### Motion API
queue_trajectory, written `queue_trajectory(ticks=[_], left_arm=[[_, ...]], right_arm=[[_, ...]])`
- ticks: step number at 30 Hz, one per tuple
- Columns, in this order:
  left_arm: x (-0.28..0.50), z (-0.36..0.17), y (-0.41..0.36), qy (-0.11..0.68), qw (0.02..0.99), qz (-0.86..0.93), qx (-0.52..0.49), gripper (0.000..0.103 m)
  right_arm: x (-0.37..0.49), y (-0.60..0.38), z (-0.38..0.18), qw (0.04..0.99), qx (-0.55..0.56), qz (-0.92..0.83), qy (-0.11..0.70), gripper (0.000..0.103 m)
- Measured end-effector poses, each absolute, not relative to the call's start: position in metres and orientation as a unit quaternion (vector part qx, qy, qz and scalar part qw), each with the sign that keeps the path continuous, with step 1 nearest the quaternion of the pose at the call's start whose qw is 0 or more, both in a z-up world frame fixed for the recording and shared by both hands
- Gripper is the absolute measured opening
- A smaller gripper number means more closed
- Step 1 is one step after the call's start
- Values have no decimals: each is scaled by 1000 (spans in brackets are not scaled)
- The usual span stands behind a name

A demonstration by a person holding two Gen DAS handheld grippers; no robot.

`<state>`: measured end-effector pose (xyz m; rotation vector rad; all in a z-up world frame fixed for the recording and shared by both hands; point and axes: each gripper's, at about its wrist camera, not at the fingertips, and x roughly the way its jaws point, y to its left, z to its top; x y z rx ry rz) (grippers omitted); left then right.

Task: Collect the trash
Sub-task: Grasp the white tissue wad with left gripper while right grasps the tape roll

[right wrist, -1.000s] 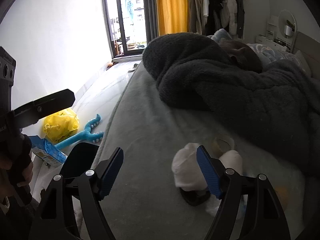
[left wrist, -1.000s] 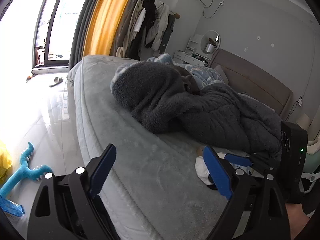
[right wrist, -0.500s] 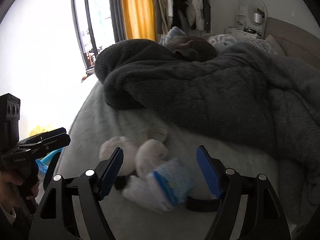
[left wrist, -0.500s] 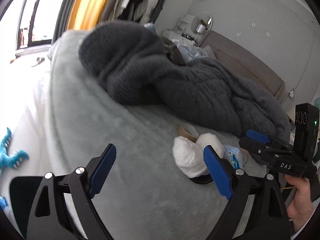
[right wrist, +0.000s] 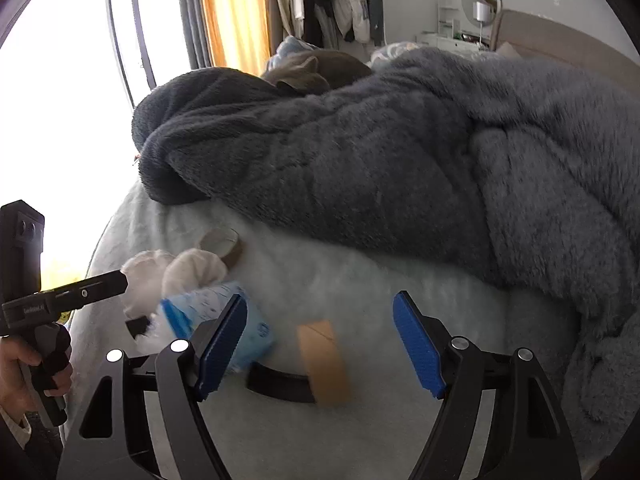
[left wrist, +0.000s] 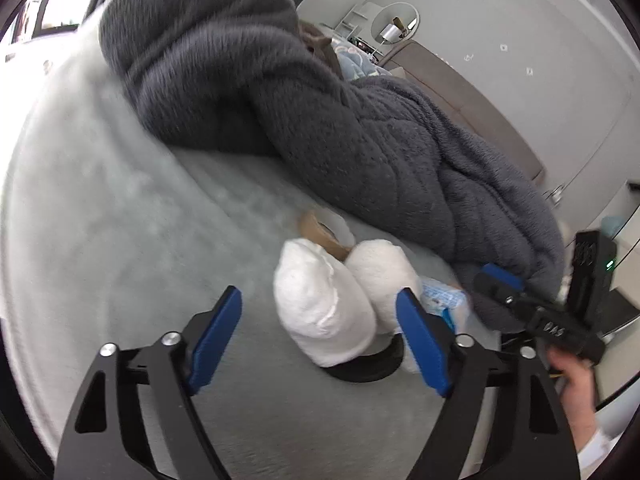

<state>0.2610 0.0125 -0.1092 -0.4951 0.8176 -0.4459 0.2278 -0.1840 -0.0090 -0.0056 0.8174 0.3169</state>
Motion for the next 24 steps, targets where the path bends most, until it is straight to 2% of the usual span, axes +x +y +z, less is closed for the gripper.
queue_trajectory(ticks=[9,11,13,17,24], left_arm=[[268,-119,3,397,854,-219,-255,49],[268,-120,1,397,856,-215,-253,42],[267,-120,0,394,858,-214,-252,36],[265,-116,1,386,865,-212,-240,32],[250,-90,-1,343,894,-217,-188,31]], right_arm=[[231,-204,-24,893,19,171,417,76],[232,-206,-26,889,28,178,422,67],[232,-205,-27,886,30,182,425,63],[233,-198,-27,883,25,190,428,58],[235,-182,-31,878,-2,187,441,49]])
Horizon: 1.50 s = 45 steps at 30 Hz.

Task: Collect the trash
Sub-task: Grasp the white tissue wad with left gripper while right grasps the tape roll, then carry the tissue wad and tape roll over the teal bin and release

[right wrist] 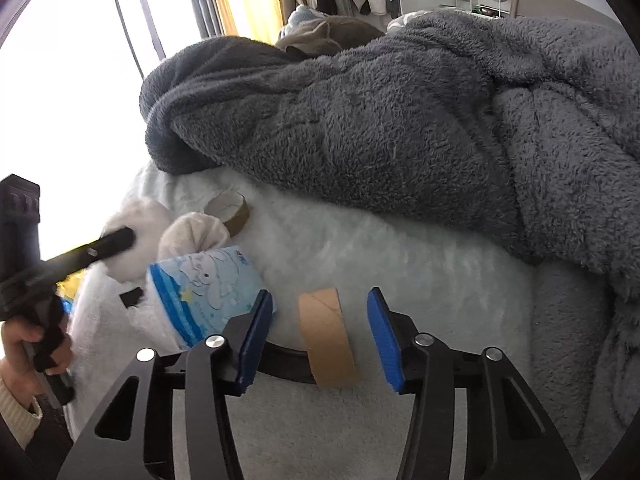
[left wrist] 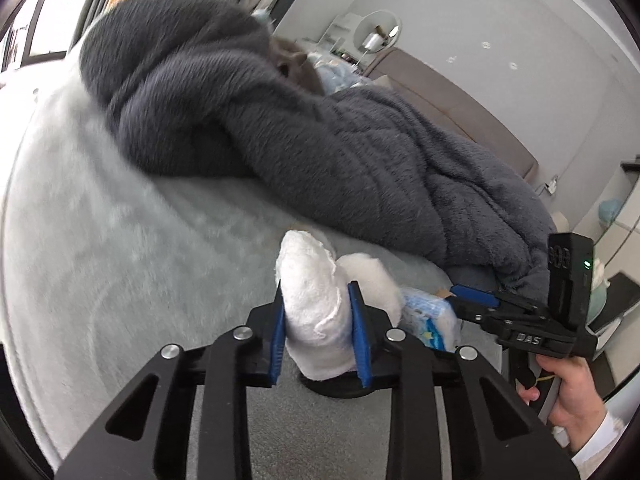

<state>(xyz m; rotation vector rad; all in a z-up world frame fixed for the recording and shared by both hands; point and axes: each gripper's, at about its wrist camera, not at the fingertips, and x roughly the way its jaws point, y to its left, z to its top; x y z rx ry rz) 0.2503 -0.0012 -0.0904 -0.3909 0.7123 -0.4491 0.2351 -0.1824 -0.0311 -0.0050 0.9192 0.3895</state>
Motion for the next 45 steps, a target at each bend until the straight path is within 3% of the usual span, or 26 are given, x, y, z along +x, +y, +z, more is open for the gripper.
queue_trajectory(ticks=[11,23,45], left_arm=[[241,-75,13,322,906,-212,-177,31],[231,-72,41,337,912,-180,-152,31],[197,-63,133,350,923,-96,-125,31]], right_arm=[[240,-164,-38,874,-52,169,452,22],[240,-147,-10,901,-86,119,409,21],[230,-44,42,915,-75,188,349,21]])
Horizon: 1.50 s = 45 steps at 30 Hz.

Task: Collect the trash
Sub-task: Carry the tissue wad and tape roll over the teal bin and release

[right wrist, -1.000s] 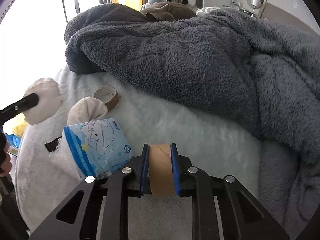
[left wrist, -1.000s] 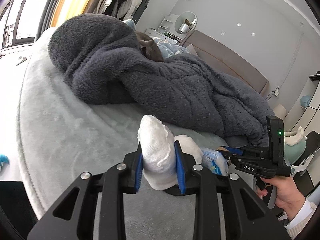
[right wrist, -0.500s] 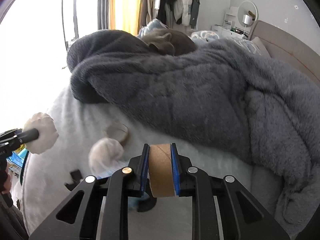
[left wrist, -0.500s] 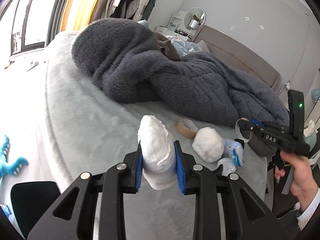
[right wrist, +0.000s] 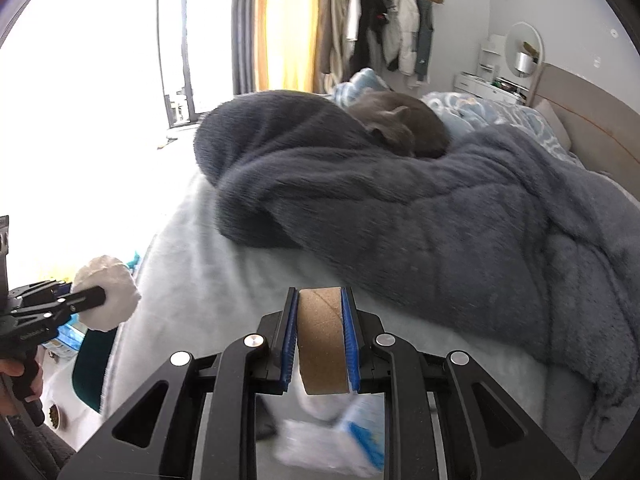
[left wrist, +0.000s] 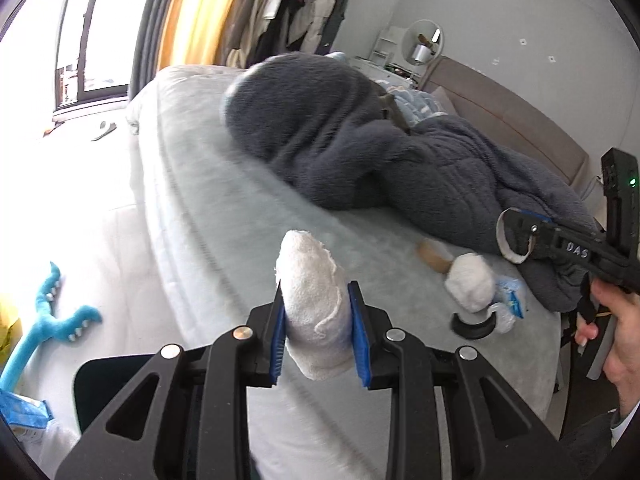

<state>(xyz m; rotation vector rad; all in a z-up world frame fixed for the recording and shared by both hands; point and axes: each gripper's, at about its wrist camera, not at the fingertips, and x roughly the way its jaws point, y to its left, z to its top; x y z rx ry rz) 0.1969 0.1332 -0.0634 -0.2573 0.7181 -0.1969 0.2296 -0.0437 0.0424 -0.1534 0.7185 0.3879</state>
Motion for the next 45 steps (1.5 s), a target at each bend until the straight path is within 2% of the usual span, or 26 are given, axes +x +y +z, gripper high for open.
queue_trajectory(ticks=[20,37,42,44,45], left_arm=[[163,-111,238,460,880,4,-122,31],[138,-174,300,566,804,38,-176,32],[128,-193,310,600,777,37,-189,39],[124,-195,314,606,771,35,-193,52],[122,-195,317,607,769,35,-196,56]], right_arm=[[209,87,56,886,-44,304,347,21],[180,198,28,828,-47,398,393,21],[176,221,9,803,-44,416,425,21],[174,232,1,794,-49,421,435,21],[173,239,-4,791,-53,422,440,21]])
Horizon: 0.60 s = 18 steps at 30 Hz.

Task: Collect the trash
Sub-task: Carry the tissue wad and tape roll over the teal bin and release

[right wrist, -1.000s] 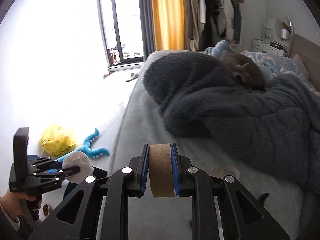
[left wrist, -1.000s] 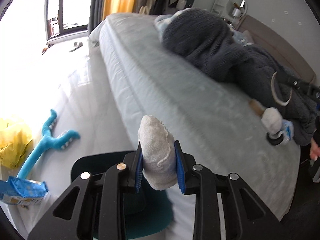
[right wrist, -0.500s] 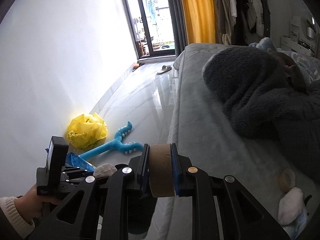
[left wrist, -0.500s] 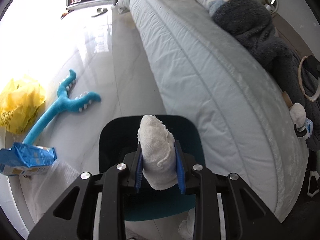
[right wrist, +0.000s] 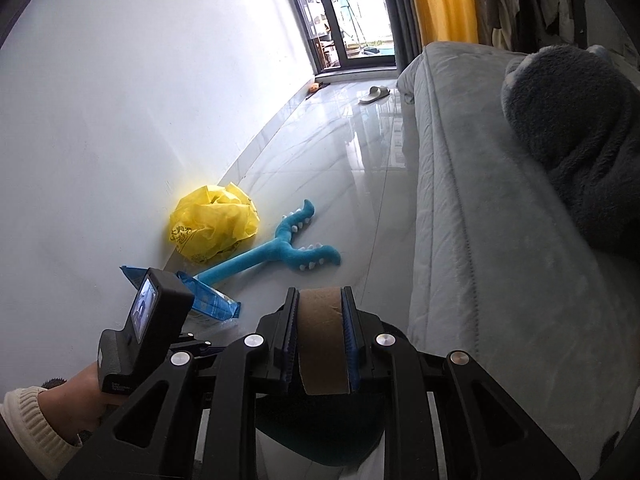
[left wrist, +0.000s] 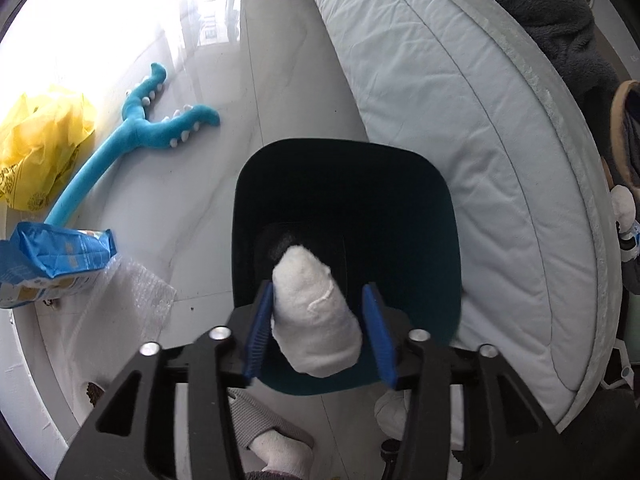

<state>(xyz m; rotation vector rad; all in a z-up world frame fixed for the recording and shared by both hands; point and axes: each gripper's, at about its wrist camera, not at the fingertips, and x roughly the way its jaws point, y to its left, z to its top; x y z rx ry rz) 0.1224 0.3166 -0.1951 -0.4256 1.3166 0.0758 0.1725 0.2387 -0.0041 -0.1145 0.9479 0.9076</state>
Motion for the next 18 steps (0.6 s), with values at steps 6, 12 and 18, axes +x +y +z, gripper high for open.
queue_trajectory(ticks=[6,12,18], left_arm=[[110,-183,333,594,776,40,-209,65],[98,-171,352,575,787,55,-215,73],[86,-154,368,548,806,72,-212,78]], right_arm=[[168,269,-29,772,-71,425,466,21],[168,288,-56,756,-88,420,494,21],[167,305,-87,742,-104,406,523,21]])
